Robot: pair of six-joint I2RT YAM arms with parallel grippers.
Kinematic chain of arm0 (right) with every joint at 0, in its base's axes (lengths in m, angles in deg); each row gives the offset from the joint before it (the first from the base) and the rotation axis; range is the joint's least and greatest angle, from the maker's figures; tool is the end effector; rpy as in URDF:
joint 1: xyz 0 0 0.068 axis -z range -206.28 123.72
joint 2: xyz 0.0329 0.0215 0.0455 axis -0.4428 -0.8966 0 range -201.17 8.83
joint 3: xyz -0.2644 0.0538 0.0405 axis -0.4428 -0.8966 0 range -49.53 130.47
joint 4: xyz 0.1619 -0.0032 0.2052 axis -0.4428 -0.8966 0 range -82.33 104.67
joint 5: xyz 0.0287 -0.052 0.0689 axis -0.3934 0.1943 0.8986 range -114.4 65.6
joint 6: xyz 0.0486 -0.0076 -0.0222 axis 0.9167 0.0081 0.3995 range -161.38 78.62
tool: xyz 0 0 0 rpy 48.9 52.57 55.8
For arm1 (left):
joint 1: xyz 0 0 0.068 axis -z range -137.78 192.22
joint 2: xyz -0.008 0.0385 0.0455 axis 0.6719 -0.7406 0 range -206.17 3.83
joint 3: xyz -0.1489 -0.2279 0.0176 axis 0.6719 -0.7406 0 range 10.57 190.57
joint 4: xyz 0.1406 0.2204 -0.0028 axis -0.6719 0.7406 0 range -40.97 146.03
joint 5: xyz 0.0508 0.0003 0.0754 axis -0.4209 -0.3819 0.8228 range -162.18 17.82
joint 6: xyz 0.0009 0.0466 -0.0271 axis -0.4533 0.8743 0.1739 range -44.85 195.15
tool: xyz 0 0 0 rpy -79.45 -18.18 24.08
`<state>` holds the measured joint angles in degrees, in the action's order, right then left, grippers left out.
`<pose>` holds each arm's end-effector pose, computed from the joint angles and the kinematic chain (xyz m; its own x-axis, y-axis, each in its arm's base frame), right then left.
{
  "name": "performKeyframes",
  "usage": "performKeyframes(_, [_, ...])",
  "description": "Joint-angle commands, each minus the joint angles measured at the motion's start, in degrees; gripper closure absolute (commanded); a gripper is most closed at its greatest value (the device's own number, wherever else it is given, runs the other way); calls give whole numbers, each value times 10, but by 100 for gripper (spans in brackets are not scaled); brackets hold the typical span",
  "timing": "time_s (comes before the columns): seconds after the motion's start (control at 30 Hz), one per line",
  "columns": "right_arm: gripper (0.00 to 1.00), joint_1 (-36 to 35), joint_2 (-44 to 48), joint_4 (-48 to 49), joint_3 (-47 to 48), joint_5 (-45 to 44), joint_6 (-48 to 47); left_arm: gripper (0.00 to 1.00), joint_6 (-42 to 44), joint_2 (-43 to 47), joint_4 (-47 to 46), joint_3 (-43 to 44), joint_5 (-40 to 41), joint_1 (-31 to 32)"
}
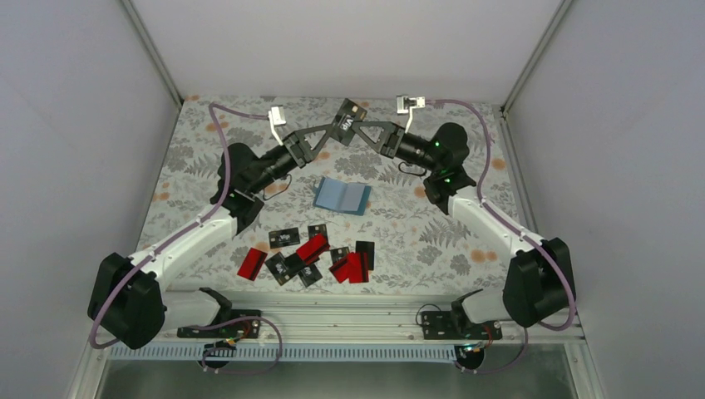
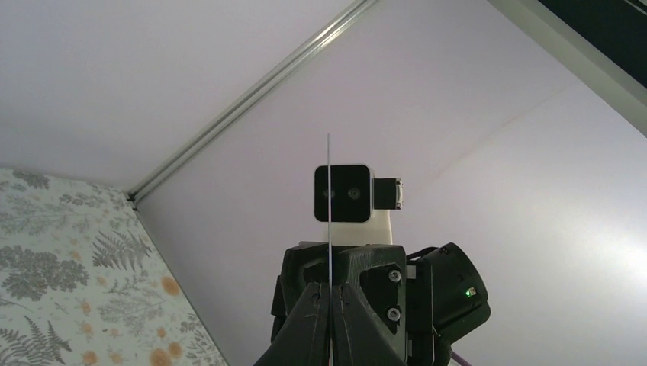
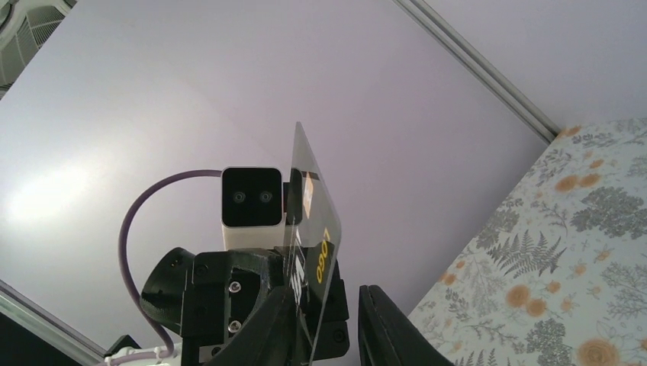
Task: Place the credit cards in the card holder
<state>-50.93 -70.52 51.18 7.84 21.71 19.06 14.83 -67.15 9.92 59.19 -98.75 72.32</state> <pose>0.2769 0.1552 0.3617 -0.6906 0.3465 -0.6348 -0.6537 0.0763 0.7529 0.2382 -0.1565 0.3559 -0.5881 -0.5572 -0.5863 0.6224 0.1512 -0.7680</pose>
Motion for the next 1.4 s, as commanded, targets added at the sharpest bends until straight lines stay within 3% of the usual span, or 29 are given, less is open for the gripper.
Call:
performKeyframes(0.0, [79,-8,-7,35,16,7,13,98,-5,-6,-34,-5,-2,0])
performKeyframes(0.4, [85,-15,-15,51,21,10,26,98,-9,-21,-37,-4,-6,0])
performKeyframes(0.6, [95,-16,-15,49,22,11,27,98,-6,-25,-27,-6,1,0])
performKeyframes(0.7, [96,-16,-11,27,24,5,15,97,3,-27,-15,-4,5,1])
performKeyframes(1.0, [96,-11,-11,-224,99,-72,-96,77,119,-8,143,-28,84,-5])
performKeyframes(1.13, [96,-10,-68,-379,173,-82,-151,68,163,-12,219,-43,106,-13])
performKeyframes(1.23, [96,-6,-106,-433,186,-66,-171,62,206,-20,295,-38,141,-16])
performKeyframes(1.37, [96,-3,-171,-492,193,-52,-188,61,258,-62,399,-7,169,-20])
